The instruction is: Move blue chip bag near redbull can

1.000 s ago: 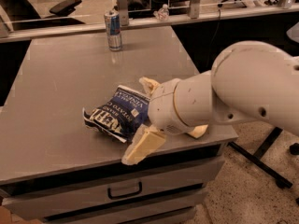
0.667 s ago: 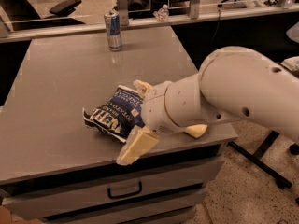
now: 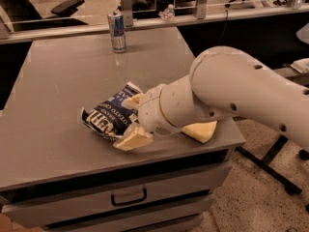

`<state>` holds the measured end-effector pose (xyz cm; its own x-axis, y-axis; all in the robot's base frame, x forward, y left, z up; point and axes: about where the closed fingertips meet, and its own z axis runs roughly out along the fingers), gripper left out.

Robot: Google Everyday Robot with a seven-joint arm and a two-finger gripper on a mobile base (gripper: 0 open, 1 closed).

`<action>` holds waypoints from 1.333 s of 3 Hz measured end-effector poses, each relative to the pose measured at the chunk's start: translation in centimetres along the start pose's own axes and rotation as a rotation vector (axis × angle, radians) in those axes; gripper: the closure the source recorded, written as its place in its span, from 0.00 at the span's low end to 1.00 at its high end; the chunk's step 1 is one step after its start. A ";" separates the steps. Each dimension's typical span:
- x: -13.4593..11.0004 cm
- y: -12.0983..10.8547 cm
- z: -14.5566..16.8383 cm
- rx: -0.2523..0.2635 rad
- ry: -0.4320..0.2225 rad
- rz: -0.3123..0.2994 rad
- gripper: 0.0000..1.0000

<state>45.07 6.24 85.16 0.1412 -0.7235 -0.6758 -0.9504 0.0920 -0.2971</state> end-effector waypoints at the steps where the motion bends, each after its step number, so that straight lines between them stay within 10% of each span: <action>1: 0.9 -1.6 -0.2 0.053 0.057 0.009 0.72; 2: 1.0 -2.9 -0.6 0.085 0.075 0.014 1.00; 4: 1.0 -5.3 -1.6 0.149 0.096 -0.005 1.00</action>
Offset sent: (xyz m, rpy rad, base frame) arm 0.1013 -0.0607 0.0279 -0.1824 -0.2138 -0.2394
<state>49.78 3.97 87.13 0.1124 -0.7854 -0.6087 -0.8971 0.1832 -0.4020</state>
